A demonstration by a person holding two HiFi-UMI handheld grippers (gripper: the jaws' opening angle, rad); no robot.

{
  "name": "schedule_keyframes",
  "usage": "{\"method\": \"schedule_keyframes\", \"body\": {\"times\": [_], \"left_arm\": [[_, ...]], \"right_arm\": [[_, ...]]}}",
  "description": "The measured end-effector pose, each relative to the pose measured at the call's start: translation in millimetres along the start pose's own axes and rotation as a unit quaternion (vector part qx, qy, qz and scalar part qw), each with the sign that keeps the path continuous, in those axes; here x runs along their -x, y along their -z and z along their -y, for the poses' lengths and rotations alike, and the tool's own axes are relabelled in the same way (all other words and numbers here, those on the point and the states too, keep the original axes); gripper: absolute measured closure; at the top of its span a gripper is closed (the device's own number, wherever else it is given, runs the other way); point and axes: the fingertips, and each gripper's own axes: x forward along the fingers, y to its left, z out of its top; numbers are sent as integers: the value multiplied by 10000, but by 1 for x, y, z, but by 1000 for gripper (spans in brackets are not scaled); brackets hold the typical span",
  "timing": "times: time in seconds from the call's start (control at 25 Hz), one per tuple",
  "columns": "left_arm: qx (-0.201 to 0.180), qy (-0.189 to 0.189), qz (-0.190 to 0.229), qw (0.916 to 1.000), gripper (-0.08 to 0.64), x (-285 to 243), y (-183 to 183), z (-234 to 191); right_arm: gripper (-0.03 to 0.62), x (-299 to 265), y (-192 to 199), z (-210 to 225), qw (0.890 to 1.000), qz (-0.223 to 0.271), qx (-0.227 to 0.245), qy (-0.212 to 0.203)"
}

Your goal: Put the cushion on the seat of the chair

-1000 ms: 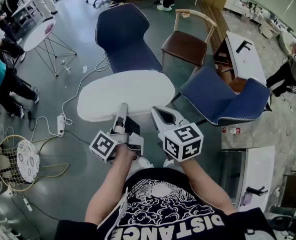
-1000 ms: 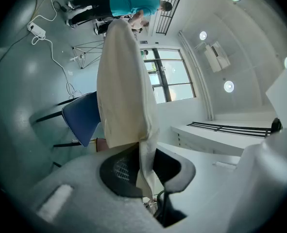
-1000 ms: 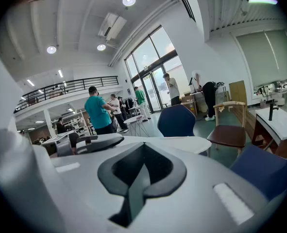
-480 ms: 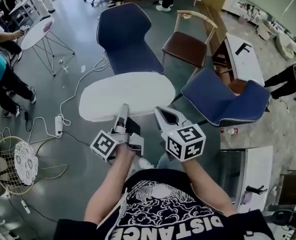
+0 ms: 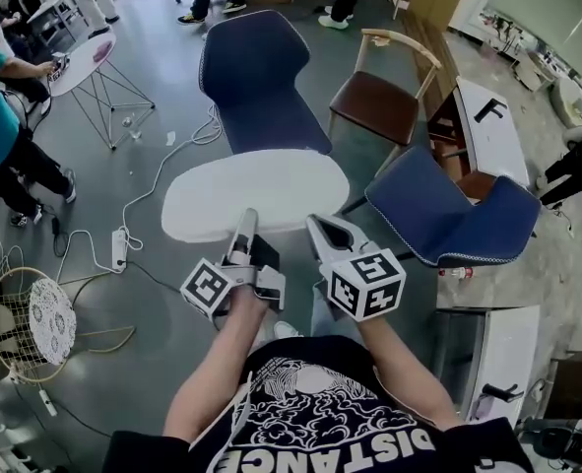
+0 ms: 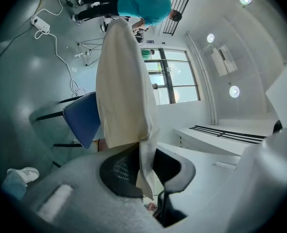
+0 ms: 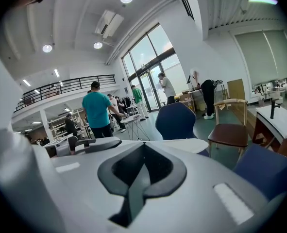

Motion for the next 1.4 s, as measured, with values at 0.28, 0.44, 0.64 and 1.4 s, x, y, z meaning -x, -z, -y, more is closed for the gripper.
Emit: {"method": "schedule_keyframes", "body": {"times": [0.28,0.44,0.64,1.4], "left_arm": [[-59,-120,131,9998,514,-41,-10,-13],[-10,-208,239,9995,514,-75,-9,-24],[83,-285,393,9988,512,-114,-6,-34],[-52,-601,927,9939,512,-224,3,-56]], "right_arm": [[595,-34,-18,31,9999,-42,-58,-149],[595,-54,-31,60,9996,-133,-73,-231],[595,-78,-46,94,9991,-261,-74,-339],[595,-144,-97,197,9944,-564,-82,-888]]}}
